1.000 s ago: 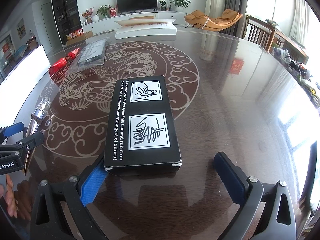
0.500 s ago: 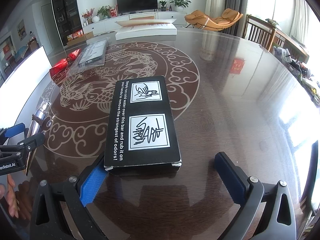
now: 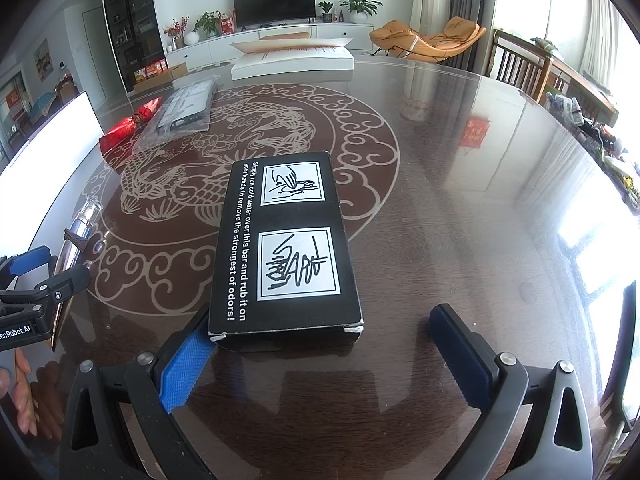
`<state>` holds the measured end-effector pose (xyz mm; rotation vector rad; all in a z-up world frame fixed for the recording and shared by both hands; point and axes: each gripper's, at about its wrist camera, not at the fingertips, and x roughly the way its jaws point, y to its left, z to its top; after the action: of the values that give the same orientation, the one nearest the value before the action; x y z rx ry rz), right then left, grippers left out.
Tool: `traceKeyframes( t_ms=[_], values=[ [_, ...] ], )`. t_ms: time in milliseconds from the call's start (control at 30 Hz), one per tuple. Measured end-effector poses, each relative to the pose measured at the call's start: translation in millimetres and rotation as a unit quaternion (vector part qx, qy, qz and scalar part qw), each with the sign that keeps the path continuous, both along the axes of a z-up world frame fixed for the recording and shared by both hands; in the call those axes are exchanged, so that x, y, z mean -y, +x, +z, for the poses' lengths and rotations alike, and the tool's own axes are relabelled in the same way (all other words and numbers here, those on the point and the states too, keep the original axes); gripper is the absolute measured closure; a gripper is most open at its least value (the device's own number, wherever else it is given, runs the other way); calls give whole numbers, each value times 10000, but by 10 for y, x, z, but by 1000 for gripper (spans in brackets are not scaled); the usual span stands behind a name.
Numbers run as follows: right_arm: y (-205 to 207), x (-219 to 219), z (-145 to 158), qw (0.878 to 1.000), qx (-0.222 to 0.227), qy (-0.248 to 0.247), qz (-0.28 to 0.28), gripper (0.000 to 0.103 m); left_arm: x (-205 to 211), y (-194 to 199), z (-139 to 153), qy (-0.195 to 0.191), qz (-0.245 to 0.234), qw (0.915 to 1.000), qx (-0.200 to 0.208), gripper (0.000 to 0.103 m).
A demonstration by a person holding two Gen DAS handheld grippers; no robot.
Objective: Organize objects
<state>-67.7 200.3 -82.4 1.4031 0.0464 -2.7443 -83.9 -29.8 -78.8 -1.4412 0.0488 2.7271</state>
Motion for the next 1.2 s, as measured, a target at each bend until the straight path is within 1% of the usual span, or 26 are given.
traceKeyframes(
  t_ms=[967,1033,1067,1133,1200],
  values=[
    [4,3,-4,10000,3,18,-2,0,1,-9,-3,-2,-13,10000,14,0],
    [-3,9,-6,9999,39,91,-72,0,2,-9,-1,-9,-47,10000,51,0],
    [-23,6,-3,9999,100,91,-43,0,-3,6,3,-7,-138,9999,84,0],
    [-138,2,21,9987,483,106,106,0,-21,24,8,-25,-376,9992,156,0],
    [-275,-6,120,9978,622,120,216,0,-34,35,18,-40,-477,9985,281,0]
  ],
)
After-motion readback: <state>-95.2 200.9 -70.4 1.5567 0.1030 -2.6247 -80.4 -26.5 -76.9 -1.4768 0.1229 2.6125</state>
